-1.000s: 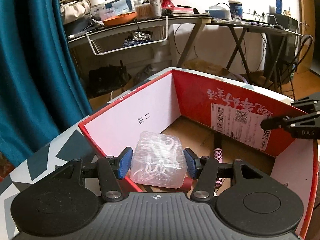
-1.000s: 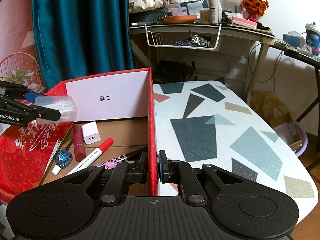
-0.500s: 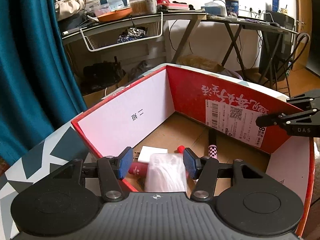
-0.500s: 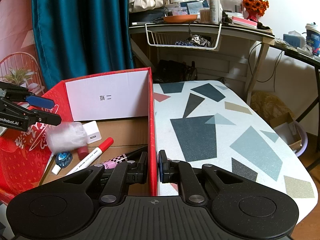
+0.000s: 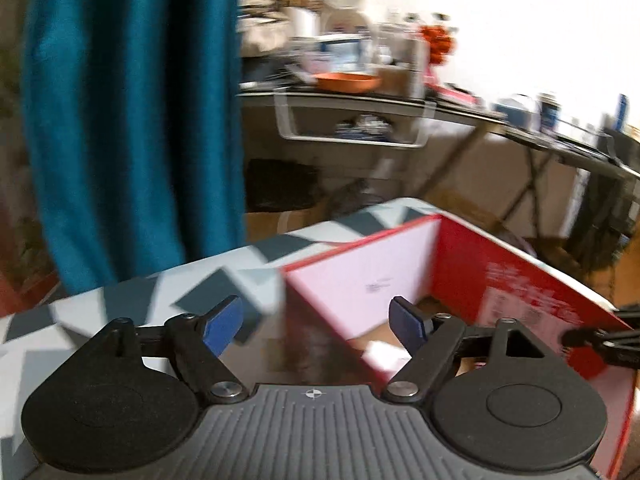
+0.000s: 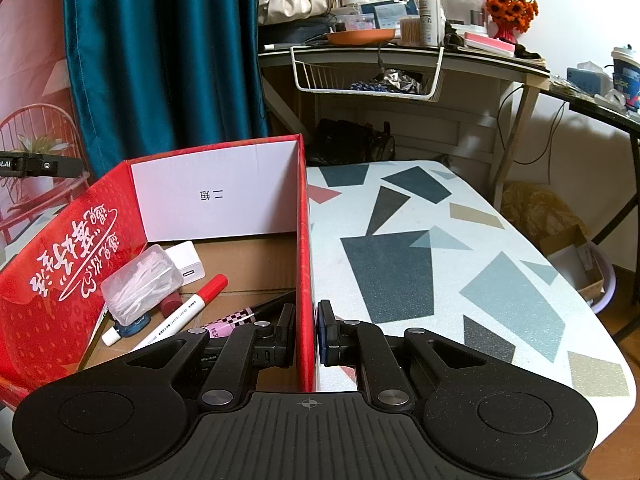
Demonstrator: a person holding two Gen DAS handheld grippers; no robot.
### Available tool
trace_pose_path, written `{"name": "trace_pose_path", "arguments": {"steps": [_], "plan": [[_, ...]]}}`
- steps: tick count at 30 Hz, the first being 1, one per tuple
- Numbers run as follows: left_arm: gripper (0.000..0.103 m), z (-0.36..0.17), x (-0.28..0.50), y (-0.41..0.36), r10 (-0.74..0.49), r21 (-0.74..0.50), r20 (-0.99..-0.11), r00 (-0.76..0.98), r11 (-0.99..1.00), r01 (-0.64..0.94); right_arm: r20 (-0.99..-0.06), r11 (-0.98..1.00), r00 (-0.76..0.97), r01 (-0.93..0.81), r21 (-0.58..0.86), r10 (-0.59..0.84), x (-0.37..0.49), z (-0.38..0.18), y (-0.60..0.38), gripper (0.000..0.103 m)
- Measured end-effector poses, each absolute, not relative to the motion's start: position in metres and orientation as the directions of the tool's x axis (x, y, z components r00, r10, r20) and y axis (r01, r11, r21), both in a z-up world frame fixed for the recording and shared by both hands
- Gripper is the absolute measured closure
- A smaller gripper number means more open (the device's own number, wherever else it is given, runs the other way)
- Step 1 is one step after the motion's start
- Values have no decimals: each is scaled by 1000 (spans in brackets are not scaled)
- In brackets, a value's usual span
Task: Organize rigid objects
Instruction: 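Move the left gripper to the gold card in its clear case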
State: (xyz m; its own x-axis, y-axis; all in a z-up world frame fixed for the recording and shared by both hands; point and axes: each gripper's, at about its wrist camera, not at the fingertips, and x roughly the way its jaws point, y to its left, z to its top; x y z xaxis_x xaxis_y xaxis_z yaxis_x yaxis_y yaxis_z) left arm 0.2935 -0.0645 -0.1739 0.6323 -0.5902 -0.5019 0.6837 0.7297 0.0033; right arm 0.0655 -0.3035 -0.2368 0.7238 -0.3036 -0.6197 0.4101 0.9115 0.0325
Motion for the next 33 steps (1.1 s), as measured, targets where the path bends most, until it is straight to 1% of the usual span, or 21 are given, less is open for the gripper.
{"name": "trace_pose_path", "arguments": {"steps": [5, 9, 15, 18, 22, 26, 33], "plan": [[17, -178, 313, -37, -502, -21, -524, 688, 815, 579, -619, 911, 725, 411, 34, -304, 66, -237, -304, 92], [17, -188, 321, -28, -466, -38, -547, 695, 844, 536, -619, 911, 724, 411, 34, -303, 66, -237, -303, 92], [19, -208, 316, -25, -496, -72, -571, 654, 824, 562, -619, 911, 724, 410, 34, -303, 66, -237, -303, 92], [27, -221, 310, -30, -503, -57, -602, 620, 802, 595, -620, 911, 724, 410, 35, -303, 66, -237, -303, 92], [35, -240, 310, -38, -476, -25, -653, 589, 791, 611, -620, 912, 725, 409, 38, -299, 66, -238, -303, 91], [36, -258, 315, -40, -444, -13, -693, 568, 795, 606, -621, 912, 725, 408, 37, -299, 66, -238, -303, 91], [36, -275, 325, -39, -413, -10, -717, 562, 811, 585, -621, 913, 724, 407, 35, -299, 67, -238, -303, 91]]}}
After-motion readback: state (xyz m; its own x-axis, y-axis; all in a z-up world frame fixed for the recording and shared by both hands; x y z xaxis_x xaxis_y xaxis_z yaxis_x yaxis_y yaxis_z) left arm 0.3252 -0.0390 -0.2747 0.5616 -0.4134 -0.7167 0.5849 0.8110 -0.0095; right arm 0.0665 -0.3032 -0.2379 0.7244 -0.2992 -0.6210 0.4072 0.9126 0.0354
